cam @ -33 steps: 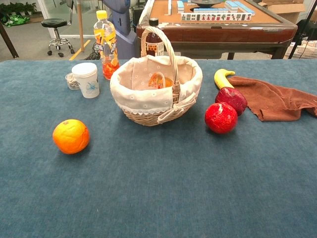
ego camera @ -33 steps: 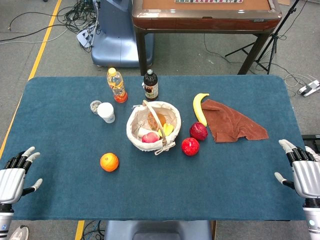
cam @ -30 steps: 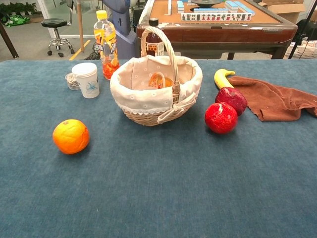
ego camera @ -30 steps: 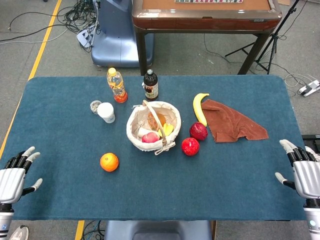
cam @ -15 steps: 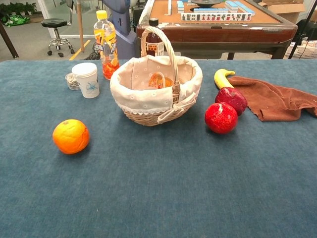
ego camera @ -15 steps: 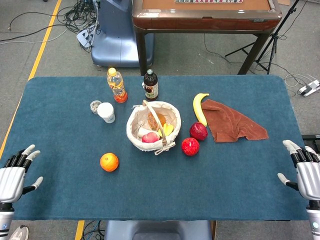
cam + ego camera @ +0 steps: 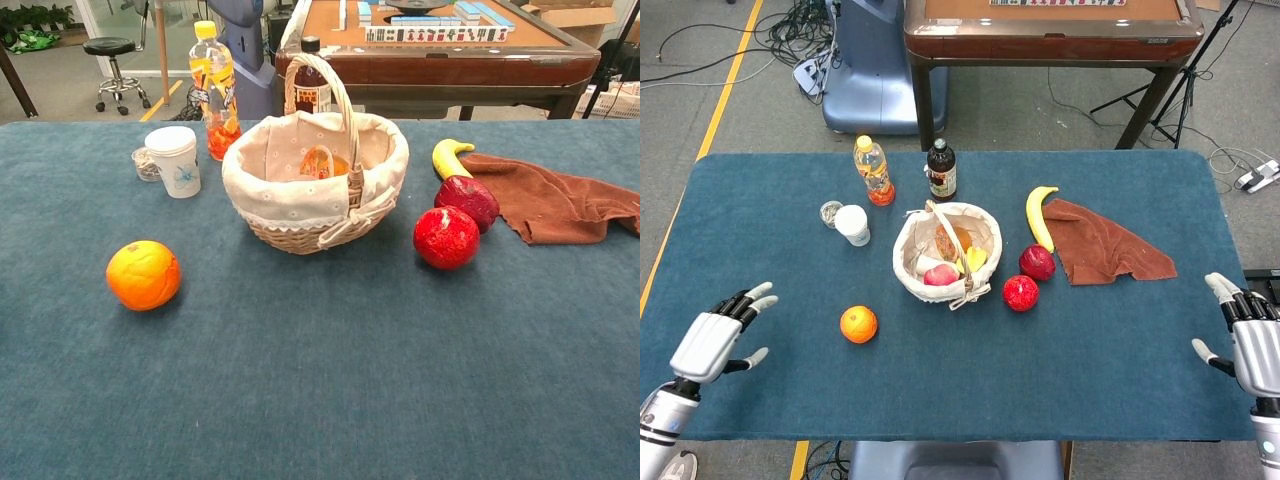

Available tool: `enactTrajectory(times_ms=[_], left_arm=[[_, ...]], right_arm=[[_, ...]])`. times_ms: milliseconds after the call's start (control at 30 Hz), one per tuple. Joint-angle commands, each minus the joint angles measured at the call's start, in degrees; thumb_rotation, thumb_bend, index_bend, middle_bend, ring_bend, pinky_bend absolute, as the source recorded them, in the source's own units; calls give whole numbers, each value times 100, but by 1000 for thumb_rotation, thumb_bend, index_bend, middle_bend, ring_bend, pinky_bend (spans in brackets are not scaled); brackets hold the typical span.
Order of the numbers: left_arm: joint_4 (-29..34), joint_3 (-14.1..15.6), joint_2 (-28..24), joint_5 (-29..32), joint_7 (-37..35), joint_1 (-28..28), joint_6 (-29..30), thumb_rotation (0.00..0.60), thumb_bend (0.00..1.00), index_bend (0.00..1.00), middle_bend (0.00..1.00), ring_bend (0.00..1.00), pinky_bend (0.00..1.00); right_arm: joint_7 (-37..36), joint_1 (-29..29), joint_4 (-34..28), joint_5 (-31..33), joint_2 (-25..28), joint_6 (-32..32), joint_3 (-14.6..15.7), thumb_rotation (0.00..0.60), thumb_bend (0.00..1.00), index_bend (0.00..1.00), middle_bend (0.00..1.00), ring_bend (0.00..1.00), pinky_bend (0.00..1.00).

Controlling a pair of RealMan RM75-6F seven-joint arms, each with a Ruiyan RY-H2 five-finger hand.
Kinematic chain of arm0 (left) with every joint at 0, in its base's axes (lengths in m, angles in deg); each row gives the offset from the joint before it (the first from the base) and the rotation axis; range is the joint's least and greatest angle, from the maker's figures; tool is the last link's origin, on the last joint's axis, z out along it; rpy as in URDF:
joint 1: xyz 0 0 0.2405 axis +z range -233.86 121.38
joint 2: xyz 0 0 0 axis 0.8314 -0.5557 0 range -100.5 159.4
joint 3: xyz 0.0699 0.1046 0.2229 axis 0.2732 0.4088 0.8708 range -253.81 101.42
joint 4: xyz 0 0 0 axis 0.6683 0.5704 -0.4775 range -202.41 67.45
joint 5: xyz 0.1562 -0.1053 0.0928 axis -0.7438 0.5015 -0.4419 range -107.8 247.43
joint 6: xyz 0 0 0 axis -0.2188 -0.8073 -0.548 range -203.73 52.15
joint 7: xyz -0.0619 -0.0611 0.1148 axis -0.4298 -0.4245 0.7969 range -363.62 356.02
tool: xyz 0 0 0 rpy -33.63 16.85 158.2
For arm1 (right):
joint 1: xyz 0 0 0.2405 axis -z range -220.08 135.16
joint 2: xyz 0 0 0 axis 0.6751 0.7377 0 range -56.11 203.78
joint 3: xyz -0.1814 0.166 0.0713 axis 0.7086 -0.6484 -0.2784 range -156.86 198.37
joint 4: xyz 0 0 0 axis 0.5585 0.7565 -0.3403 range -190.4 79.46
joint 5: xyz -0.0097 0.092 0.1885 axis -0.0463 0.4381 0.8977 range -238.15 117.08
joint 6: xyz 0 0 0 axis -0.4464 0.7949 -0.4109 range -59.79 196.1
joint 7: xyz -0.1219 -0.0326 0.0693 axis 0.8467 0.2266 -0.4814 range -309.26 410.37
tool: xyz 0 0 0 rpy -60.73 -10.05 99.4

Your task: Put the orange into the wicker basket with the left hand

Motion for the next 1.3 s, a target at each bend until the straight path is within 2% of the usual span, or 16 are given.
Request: enactTrajectory(times_ms=[33,267,500,900,1033,1200,1300], left_arm=[[4,36,-1,-214,11,-382,-440,600,240,204,106,157,283],[-35,-14,286,-294,255,-1083,-1286,600,241,189,106,159,286],[-149,-122,624,141,597,-1555,-2055,600,240,189,106,171,295],[-512,-141,1131,484,766,-1977,-2472,600,241,194,133,230,348],[-764,-101,1340,480,715,-2044,-2449,600,241,249,226,315,406],[-1006,-50,1564,523,558,-2097,-2432,600,241,361,407,446,468],[-1164,-65,1689,476,365,-2082,-2217,600,241,454,516,519,507]], right_arm=[[0,-6,-14,-10,9,8,-11,600,130,136,185,202,314],[-53,-18,32,-70,-21,32,-14,600,142,136,185,202,314],[-130,15,112,-28,-55,43,-8,600,145,136,185,202,314],[-231,59,159,5,-23,71,-15,600,145,136,185,202,313],[-223,65,155,-8,-14,84,-16,600,145,136,185,202,314],[-237,71,155,14,-18,73,-18,600,146,136,185,202,314],[-243,71,161,-2,-23,75,-14,600,146,136,185,202,313]])
